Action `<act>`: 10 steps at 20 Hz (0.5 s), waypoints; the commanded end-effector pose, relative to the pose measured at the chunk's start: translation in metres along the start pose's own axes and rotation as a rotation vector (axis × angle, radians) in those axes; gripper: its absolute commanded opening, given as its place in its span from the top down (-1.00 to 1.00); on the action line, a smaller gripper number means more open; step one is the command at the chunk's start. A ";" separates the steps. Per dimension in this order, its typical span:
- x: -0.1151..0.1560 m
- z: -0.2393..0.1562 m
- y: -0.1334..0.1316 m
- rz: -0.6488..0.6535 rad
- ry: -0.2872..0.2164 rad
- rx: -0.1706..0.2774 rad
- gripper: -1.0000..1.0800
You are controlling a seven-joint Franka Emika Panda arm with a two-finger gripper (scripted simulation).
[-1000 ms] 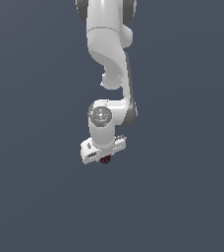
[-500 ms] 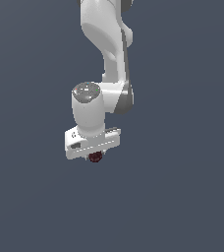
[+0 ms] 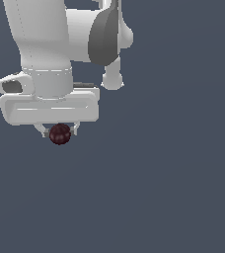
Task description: Pick up the object and move it to a goal position.
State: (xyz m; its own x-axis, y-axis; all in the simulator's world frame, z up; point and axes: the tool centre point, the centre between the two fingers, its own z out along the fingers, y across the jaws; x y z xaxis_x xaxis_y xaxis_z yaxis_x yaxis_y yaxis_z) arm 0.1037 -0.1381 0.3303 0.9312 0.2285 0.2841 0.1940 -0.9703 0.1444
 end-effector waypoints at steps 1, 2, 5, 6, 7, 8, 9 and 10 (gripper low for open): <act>0.010 -0.045 0.022 0.030 0.042 -0.027 1.00; 0.013 -0.061 0.030 0.041 0.057 -0.037 1.00; 0.020 -0.103 0.050 0.069 0.097 -0.063 1.00; 0.021 -0.116 0.056 0.077 0.108 -0.070 1.00; 0.023 -0.126 0.061 0.084 0.118 -0.077 1.00; 0.024 -0.136 0.065 0.091 0.127 -0.082 1.00; 0.024 -0.144 0.069 0.096 0.134 -0.087 1.00; 0.025 -0.152 0.072 0.101 0.141 -0.092 1.00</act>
State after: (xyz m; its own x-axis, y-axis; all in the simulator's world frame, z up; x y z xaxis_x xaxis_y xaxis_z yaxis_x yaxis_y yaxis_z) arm 0.0959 -0.1863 0.4781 0.8951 0.1523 0.4191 0.0777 -0.9788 0.1896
